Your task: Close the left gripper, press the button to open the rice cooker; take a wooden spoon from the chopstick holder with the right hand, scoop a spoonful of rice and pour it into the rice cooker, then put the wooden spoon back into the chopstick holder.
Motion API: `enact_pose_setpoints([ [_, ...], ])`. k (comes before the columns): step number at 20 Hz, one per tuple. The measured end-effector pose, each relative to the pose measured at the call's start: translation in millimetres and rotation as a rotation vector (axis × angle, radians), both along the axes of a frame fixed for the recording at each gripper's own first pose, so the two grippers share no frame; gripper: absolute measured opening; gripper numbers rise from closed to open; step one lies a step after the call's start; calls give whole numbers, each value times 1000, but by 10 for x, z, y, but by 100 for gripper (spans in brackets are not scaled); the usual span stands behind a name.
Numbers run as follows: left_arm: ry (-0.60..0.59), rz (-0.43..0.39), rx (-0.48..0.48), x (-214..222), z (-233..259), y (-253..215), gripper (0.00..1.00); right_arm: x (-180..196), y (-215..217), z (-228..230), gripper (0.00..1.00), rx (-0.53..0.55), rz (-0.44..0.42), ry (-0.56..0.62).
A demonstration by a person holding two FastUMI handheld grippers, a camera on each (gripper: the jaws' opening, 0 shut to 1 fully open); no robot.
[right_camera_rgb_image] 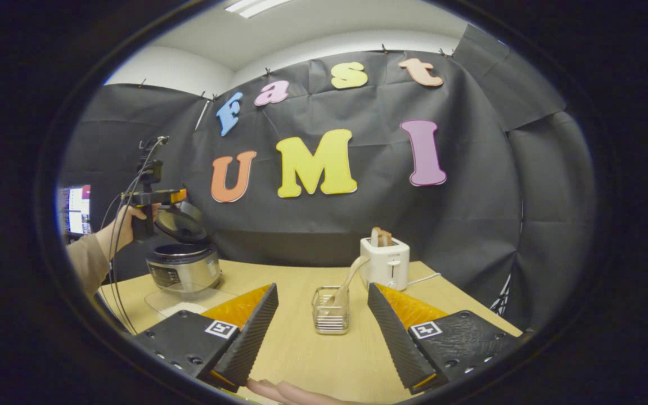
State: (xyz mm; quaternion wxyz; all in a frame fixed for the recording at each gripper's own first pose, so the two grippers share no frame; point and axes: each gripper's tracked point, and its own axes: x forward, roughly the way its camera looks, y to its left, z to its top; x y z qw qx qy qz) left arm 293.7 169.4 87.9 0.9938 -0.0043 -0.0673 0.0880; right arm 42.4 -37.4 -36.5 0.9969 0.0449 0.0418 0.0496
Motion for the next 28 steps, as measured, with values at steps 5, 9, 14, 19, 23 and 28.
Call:
enact_pose_setpoints([
  [5, 56, -24, -11, -265, -502, -142, 96, -208, 188, -22, 95, 9, 20, 32],
  [9, 138, -59, -39, -361, -800, -203, 100, -454, 203, 164, 95, 19, -2, -36],
  [14, 233, -74, -72, -439, -1144, -277, 97, -686, 328, 328, 96, 23, -3, -67],
  [19, 213, -41, -41, -561, -1344, -306, 98, -840, 323, 477, 92, -17, -18, -124],
  [23, 184, -29, -53, -649, -1353, -333, 96, -875, 343, 510, 94, -33, -10, -148],
  [28, 185, 2, -59, -800, -1398, -352, 93, -818, 364, 409, 94, -21, -3, -107],
])
